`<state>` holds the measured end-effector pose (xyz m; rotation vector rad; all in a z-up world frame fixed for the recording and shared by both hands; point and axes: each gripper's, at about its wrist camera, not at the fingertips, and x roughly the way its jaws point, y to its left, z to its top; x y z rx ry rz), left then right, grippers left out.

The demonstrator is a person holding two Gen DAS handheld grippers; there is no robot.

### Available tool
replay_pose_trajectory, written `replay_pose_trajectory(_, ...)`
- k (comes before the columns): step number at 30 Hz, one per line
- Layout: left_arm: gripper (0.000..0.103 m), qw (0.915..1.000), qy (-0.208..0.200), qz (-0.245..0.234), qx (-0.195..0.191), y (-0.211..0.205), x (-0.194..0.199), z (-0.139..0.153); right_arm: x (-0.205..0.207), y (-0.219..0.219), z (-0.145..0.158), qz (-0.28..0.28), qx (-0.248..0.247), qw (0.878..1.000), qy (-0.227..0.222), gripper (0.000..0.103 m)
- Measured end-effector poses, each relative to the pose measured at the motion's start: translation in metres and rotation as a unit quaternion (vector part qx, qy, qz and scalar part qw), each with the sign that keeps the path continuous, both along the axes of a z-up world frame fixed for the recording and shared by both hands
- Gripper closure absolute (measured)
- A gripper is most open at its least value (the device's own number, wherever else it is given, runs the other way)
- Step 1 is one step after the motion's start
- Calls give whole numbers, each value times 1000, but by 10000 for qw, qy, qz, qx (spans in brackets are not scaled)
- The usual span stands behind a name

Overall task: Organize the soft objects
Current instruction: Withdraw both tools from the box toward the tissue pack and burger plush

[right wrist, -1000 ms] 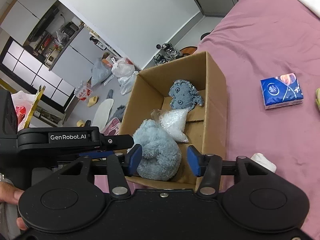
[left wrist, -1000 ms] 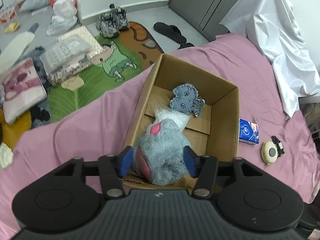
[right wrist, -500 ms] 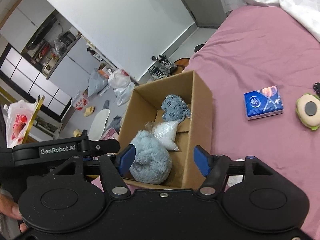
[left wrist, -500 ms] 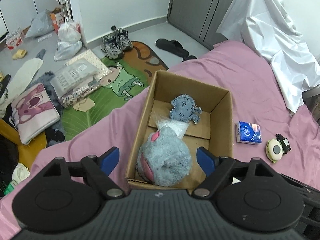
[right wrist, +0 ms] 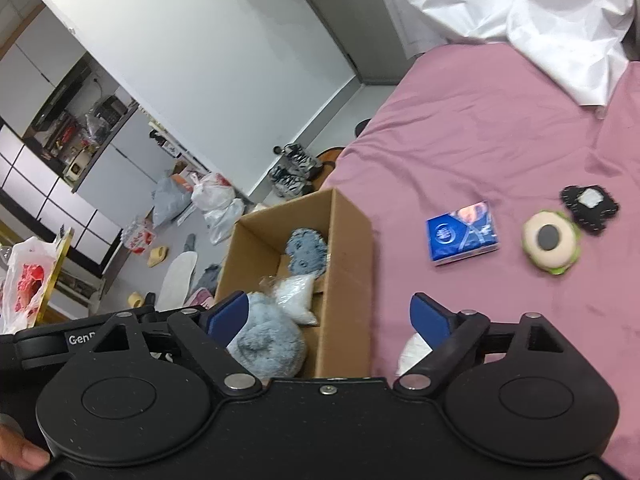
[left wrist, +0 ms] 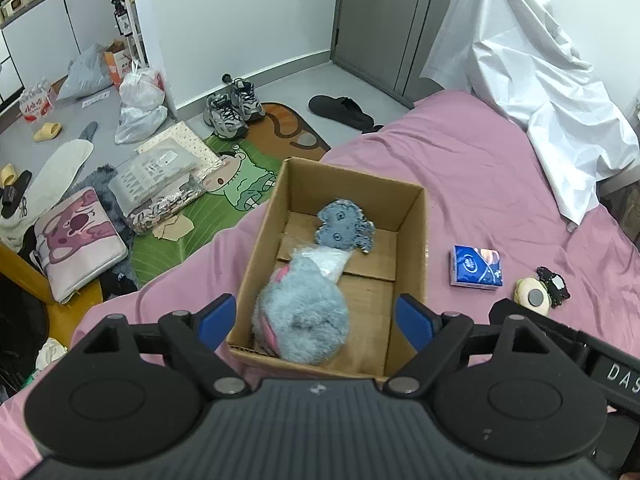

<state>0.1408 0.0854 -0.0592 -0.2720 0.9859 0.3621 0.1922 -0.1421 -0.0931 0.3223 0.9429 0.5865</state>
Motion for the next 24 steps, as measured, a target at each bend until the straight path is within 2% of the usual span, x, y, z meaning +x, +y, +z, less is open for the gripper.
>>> replay_pose_trajectory(14, 16, 9999, -27, -77, 122, -44, 3, 7, -1, -42, 10, -217, 48, 9997, 84, 3)
replay_pose_trajectory(24, 16, 9998, -11, -126, 138, -73, 12, 8, 3, -72, 13, -421, 156, 9989, 113, 0)
